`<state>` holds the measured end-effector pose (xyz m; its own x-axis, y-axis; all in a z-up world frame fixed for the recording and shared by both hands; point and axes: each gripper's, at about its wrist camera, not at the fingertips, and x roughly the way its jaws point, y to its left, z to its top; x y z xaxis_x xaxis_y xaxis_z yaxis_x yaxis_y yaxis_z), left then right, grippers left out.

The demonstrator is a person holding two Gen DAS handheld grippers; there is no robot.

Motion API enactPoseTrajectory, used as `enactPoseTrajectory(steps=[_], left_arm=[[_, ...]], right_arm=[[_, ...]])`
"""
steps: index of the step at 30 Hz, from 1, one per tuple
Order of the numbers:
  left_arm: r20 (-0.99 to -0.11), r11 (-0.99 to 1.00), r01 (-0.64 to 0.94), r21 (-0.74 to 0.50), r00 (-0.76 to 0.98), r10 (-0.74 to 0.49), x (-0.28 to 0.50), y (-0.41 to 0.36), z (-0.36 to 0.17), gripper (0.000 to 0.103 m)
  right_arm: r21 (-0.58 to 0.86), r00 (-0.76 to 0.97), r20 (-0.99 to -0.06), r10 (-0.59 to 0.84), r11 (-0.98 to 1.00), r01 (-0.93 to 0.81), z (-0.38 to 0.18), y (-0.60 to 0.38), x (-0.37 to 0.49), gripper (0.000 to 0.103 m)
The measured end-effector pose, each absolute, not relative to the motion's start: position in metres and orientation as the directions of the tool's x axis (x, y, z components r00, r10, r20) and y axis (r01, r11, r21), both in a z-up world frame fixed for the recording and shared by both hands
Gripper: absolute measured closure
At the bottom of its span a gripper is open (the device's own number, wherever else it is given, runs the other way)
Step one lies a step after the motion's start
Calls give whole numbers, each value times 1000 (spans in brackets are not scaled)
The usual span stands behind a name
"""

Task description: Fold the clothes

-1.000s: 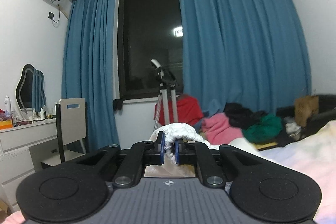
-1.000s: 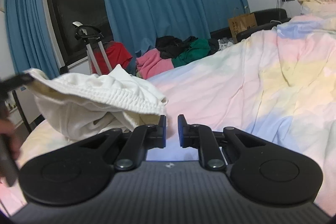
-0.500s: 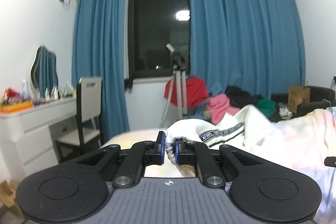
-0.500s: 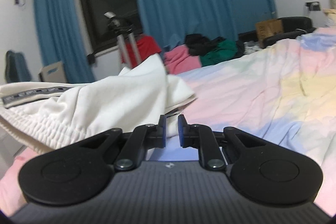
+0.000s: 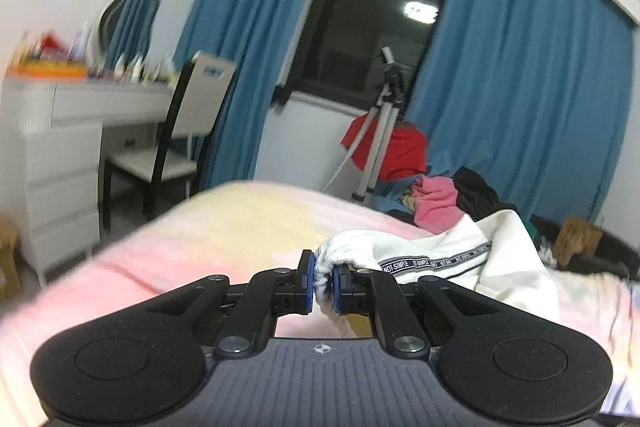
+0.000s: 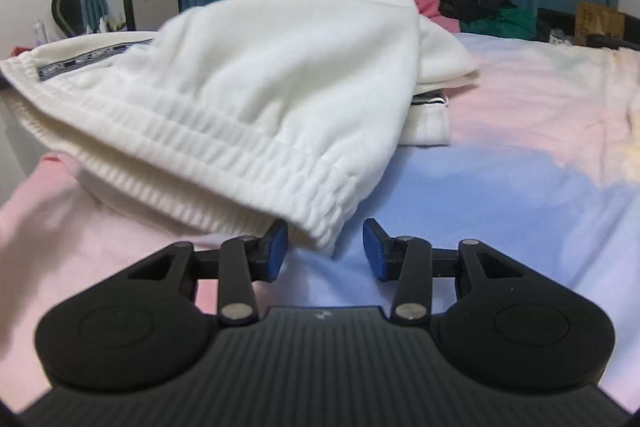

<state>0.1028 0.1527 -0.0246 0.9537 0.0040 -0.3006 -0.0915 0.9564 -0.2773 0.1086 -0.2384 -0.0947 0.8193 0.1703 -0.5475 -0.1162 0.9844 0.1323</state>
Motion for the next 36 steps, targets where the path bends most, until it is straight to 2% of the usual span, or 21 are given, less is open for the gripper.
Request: enactPoseTrajectory(steps=[3,4,9,11,14,18,19,21,25,28,33,36], left_arm=[[-330,927,-119,-356,944,-5,109,164,-34,93],[-335,917,-133,-375,942,-1,109,166,-37,93],[-368,920,-133,-369,930,-14,102,161,-45,93],[-383,913,-133,-386,923,-27,102,164,-48,93],[-418,918,-128,-374,908,-43,107,162,-55,93],[-495,916,-117,-383,863,-97,115,157,-63,93],[-518,917,-123,-379,850,-100,116,158,-67,92],[-562,919,-136,-371,820,-105,117,162,-75,92],[-645,922,-160,-353,755,-116,120,169,-90,91],[-684,919,-167,-357,716,-136,118,175,-95,90],[-661,849,-157,-505,703,-263,91,192,-86,83],[-580,769,-92,-632,715,-391,78,196,-79,66]], right_arm=[[207,825,-532,189,974,-90,-101,-244,121,64],[211,830,-526,187,974,-86,-100,-244,123,79],[159,864,-487,125,986,-53,-76,-248,122,87],[138,896,-435,87,990,-29,-56,-255,115,89],[32,954,-300,29,999,-20,-21,-255,91,90],[-194,984,-175,-27,981,-7,11,-241,55,90],[-238,986,-167,-29,971,-12,14,-237,47,90],[-294,975,-221,-14,954,-53,6,-230,39,90],[-328,915,-403,-2,934,-143,-28,-218,41,89],[-333,878,-478,-19,929,-161,-42,-212,51,89],[-181,841,-541,-6,977,-110,-36,-235,66,87],[-86,812,-583,21,992,-87,-33,-245,68,85]])
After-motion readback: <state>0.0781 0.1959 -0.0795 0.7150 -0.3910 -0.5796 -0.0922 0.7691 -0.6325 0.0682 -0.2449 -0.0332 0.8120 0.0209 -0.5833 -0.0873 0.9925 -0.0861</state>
